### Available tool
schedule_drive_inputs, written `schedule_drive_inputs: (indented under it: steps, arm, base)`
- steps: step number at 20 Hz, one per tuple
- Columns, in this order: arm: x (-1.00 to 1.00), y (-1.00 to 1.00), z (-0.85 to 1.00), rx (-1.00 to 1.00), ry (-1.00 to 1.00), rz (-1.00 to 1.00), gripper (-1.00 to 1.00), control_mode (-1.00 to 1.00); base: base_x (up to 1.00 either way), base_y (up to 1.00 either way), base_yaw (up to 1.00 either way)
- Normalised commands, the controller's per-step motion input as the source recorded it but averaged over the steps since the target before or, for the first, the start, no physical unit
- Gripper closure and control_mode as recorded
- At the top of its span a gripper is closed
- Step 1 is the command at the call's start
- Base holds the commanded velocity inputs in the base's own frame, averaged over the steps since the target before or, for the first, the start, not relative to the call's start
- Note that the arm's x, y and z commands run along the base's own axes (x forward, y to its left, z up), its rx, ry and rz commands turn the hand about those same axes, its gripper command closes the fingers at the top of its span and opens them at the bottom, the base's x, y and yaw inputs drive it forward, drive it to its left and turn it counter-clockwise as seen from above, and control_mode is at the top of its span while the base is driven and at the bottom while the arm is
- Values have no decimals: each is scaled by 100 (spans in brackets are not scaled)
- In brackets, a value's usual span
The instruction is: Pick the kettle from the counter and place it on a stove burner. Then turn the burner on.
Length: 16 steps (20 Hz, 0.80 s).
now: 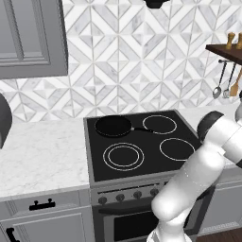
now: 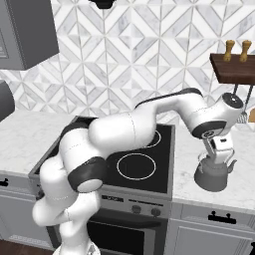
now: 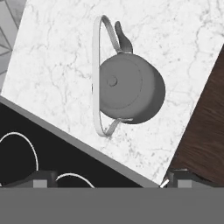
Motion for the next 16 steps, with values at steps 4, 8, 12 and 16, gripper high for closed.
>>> schedule_drive_inputs:
  steps: [4, 8, 12, 16]
  arm:
    - [51, -2, -52, -5, 6, -4, -100, -100]
    - [49, -12, -43, -5, 6, -2, -100, -100]
    - [38, -20, -42, -6, 12, -3, -100, -100]
    - [26, -15, -53, -10, 17, -2, -100, -100]
  base:
    - [0, 0, 0]
    - [0, 0, 0]
    - [0, 0, 0]
    - [0, 0, 0]
